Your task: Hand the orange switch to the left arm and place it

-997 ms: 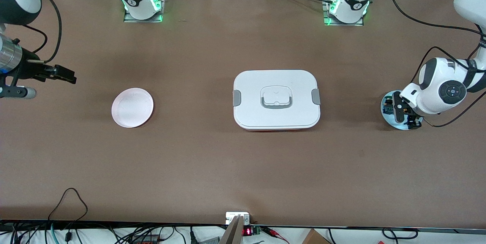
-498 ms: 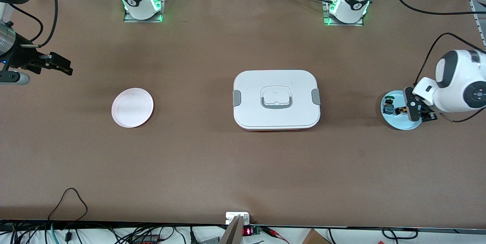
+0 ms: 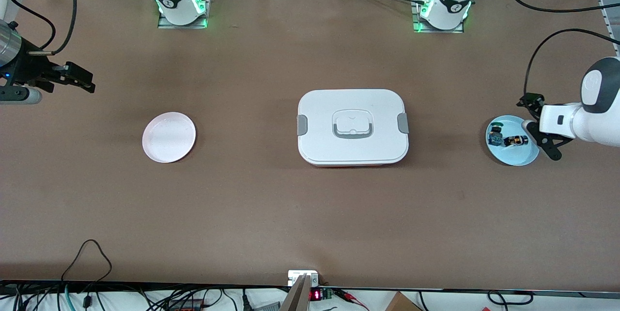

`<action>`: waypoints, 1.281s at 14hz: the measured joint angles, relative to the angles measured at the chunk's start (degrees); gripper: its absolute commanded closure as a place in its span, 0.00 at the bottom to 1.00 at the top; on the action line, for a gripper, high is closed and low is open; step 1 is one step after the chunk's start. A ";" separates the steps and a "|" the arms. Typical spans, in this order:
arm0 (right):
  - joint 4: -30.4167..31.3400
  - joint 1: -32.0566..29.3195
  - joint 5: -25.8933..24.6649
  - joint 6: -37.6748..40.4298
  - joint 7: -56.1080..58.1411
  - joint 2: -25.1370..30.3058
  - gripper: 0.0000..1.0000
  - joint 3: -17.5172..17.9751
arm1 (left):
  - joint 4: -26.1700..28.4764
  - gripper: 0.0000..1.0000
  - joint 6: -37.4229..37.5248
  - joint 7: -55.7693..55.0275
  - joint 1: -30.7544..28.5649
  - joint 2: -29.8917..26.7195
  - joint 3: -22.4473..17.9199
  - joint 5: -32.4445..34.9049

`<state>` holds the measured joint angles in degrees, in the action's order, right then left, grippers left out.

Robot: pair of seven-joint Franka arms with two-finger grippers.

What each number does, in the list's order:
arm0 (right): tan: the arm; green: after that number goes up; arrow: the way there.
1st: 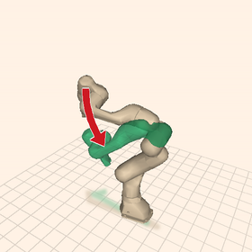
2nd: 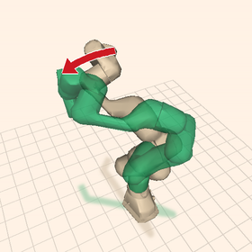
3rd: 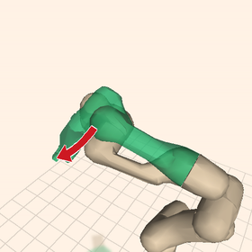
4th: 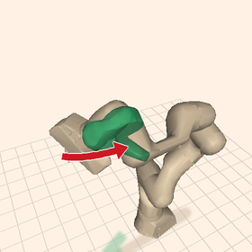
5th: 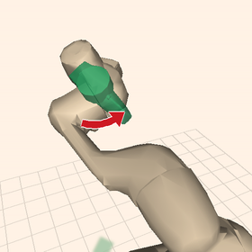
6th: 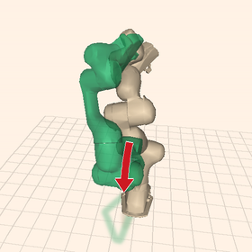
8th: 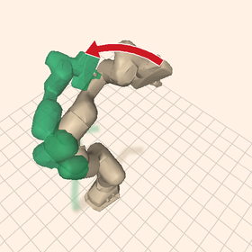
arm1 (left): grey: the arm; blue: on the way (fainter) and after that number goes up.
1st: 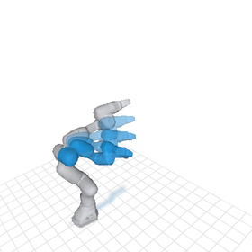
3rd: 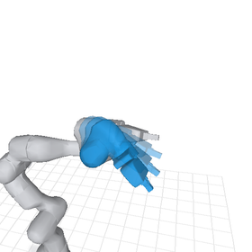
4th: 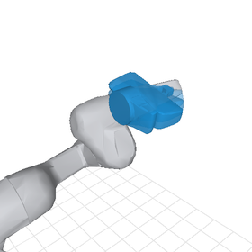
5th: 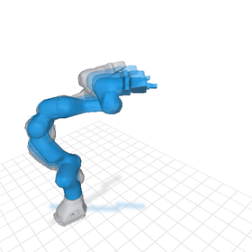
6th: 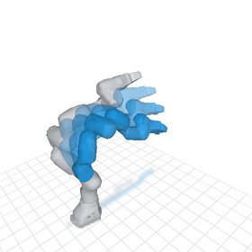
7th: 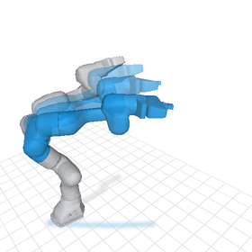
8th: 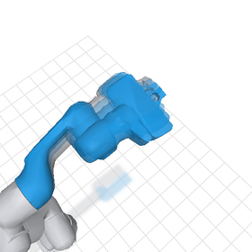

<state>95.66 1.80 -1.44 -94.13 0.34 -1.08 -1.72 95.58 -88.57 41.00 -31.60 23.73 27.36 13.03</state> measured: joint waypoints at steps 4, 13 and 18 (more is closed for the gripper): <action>-0.12 0.33 0.06 1.96 0.02 -0.03 0.00 0.03 | -7.44 0.00 7.72 -21.71 6.96 -0.02 0.30 -4.07; -0.12 0.54 0.08 2.26 0.02 -0.20 0.00 0.02 | -17.72 0.00 13.20 -31.52 17.69 -6.44 -8.23 -11.20; -0.19 0.55 0.15 2.26 0.31 -0.15 0.00 0.02 | -8.16 0.00 2.95 -35.92 28.54 -18.88 -22.39 -12.80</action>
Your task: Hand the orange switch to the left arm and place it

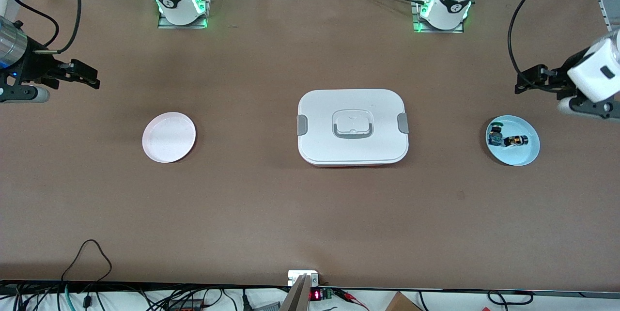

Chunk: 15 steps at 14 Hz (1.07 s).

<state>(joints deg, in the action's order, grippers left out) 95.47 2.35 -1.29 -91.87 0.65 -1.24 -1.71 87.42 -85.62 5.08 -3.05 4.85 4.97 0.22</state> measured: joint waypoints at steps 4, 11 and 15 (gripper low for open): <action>-0.06 -0.04 0.56 0.00 5.18 0.02 0.00 -0.51 | 7.35 0.00 -7.62 -1.69 5.52 -5.22 -4.56 1.19; -0.10 -0.20 1.75 -0.13 5.17 0.02 0.00 -0.82 | 8.85 0.00 -11.44 -1.31 5.66 -4.94 -5.31 0.73; -0.11 -0.23 1.76 -0.30 4.55 0.02 0.00 -0.84 | 8.94 0.00 -13.78 -0.09 5.66 -4.27 -5.43 0.73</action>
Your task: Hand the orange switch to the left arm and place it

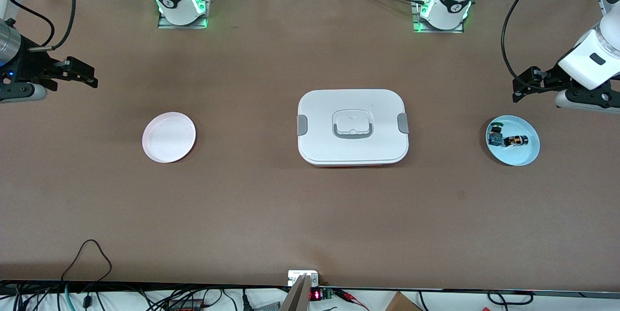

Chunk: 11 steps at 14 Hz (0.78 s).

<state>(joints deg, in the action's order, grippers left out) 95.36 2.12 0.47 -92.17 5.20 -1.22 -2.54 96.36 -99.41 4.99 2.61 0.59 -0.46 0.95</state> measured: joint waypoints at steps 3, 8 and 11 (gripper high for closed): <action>-0.05 0.01 0.04 -0.04 -1.77 0.00 0.00 0.00 | 0.00 0.00 -0.05 0.01 -0.48 0.14 -0.36 0.00; -0.10 0.25 -0.07 -0.02 -1.94 0.14 0.00 0.31 | 0.00 0.00 -0.05 0.01 -0.87 0.15 -0.47 0.00; -0.10 0.28 -0.08 -0.02 -2.46 0.14 0.00 0.36 | 0.00 0.00 -0.02 0.01 -0.87 0.15 -0.47 0.00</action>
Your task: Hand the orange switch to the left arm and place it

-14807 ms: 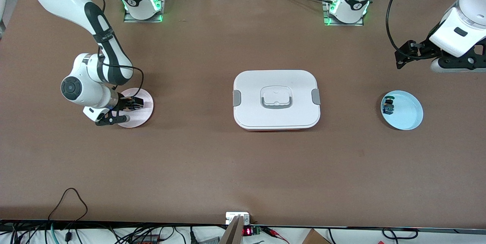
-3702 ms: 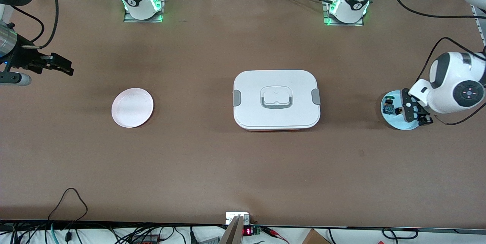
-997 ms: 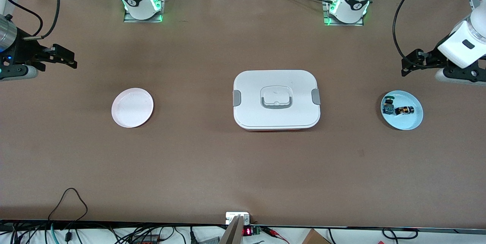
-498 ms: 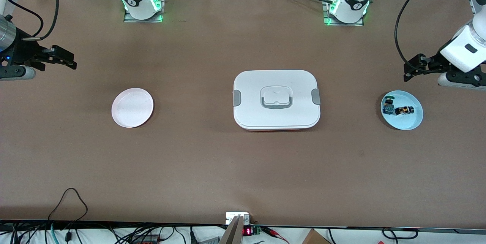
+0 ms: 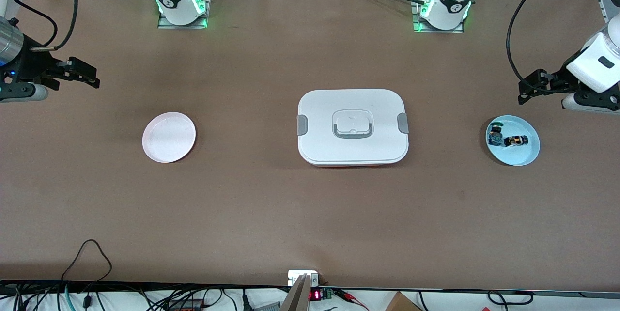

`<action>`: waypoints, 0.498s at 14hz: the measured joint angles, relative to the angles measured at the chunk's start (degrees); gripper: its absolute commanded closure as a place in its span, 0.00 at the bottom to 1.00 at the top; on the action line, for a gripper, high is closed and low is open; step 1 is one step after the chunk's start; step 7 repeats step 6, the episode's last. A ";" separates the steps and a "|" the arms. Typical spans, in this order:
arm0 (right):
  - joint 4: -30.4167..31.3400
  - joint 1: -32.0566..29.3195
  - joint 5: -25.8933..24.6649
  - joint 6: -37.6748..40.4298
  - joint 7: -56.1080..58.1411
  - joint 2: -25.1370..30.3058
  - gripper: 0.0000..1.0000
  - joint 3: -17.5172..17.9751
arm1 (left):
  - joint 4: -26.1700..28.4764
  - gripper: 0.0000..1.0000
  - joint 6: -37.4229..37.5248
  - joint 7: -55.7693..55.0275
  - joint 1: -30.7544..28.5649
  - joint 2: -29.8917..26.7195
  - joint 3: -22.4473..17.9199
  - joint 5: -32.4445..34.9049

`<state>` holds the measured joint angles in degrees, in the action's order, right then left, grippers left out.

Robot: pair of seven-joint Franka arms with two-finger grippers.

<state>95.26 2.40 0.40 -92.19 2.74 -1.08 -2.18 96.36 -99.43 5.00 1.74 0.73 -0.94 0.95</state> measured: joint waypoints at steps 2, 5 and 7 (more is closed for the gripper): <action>-0.05 0.00 0.00 0.00 -0.26 0.00 0.00 0.00 | 0.00 0.00 0.52 0.00 0.00 0.00 0.00 0.00; -0.11 0.00 0.00 0.00 -0.46 0.01 0.00 -0.01 | 0.00 0.00 1.23 0.00 0.00 0.00 0.00 0.00; -0.11 0.00 0.00 0.00 -0.93 0.01 0.00 -0.01 | 0.00 0.00 1.33 0.00 0.00 0.00 0.00 0.00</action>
